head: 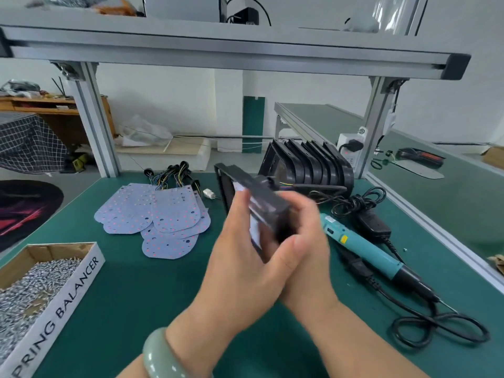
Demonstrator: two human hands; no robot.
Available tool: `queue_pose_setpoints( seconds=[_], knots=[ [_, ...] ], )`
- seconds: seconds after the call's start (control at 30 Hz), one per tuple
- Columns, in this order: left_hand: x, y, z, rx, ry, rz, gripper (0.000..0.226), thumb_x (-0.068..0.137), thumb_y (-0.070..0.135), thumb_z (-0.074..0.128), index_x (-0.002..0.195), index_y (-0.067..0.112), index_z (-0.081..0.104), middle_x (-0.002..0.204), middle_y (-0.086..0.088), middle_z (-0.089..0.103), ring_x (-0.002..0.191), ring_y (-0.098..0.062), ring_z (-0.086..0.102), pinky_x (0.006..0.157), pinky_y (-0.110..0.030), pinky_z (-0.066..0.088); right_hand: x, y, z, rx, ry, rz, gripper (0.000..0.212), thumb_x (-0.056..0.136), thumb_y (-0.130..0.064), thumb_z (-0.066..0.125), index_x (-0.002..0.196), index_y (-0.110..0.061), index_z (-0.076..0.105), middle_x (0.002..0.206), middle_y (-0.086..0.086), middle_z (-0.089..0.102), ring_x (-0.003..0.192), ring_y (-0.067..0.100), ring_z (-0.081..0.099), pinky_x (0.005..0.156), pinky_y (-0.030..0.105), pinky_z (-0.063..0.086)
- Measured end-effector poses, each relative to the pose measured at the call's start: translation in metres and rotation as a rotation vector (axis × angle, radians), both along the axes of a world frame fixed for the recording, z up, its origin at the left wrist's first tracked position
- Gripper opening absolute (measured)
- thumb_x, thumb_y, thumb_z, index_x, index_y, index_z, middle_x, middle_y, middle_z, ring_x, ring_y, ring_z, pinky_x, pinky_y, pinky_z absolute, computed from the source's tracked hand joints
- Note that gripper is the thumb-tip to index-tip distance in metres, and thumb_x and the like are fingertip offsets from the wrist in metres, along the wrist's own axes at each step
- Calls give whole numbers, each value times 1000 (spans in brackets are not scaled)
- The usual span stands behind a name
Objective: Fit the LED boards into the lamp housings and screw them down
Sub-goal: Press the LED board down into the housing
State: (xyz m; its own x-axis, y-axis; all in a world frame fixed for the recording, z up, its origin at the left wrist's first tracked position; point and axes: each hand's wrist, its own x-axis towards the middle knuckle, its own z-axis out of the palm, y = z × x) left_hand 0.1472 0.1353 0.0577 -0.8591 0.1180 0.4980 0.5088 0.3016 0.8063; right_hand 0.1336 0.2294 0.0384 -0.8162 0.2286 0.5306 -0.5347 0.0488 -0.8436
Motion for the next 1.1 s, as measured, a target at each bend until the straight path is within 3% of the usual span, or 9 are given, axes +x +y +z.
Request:
queue_pose_setpoints(
  seconds=[0.17,0.3,0.4,0.5,0.57,0.73,0.87,0.97,1.1],
  knots=[
    [-18,-23,-2,229,29,300,21,76,16,74,73,32,60,64,29,64,57,11,58,51,-2,40,3,-2,-7,350,74,361,55,81,0,62,133,-15,49,128,-8,61,120,7,57,102,23,42],
    [-24,-38,-1,123,-7,248,17,73,21,78,68,28,63,69,20,67,53,6,54,50,-4,41,-3,14,4,483,302,-291,29,86,-4,55,112,-10,66,108,-7,66,103,3,60,92,16,44],
    [-22,-40,4,128,12,190,13,67,30,77,74,36,68,74,17,69,57,6,56,53,-3,42,-10,28,11,691,115,-374,46,91,-15,58,136,-12,47,131,-9,46,127,8,40,111,21,24],
    [-22,-43,8,137,24,180,22,64,28,66,75,47,68,67,25,68,58,10,57,55,-2,43,-12,32,8,892,-61,-155,6,96,-25,53,98,-28,58,82,-11,59,78,12,51,82,37,39],
    [-29,-52,7,176,28,267,10,62,30,66,72,34,67,66,31,65,59,13,57,54,-2,42,-8,28,10,876,1,-152,28,97,-32,48,69,-26,46,56,-8,43,57,14,39,61,34,29],
    [-36,-64,3,218,32,308,18,66,29,71,82,33,62,74,31,66,68,13,60,67,-14,51,1,25,14,772,0,-20,40,90,-39,42,72,-7,57,53,5,47,53,22,41,54,39,38],
    [-28,-59,6,74,275,458,64,71,34,77,126,17,50,112,20,52,101,1,51,85,-12,41,2,20,11,701,3,-154,42,93,-34,50,64,-3,51,50,7,42,50,25,37,50,43,36],
    [-16,-47,4,-139,617,453,25,84,40,59,87,15,62,77,18,52,69,-4,47,66,-10,37,-1,15,12,698,-13,-233,41,91,-36,47,60,-9,43,48,1,38,49,22,36,50,40,35],
    [-11,-25,-3,-152,-264,7,68,81,70,32,75,14,69,62,2,68,60,-8,65,63,-20,54,4,11,17,806,56,-241,38,90,-30,49,58,-19,33,47,-9,29,47,19,33,45,29,24]
  ],
)
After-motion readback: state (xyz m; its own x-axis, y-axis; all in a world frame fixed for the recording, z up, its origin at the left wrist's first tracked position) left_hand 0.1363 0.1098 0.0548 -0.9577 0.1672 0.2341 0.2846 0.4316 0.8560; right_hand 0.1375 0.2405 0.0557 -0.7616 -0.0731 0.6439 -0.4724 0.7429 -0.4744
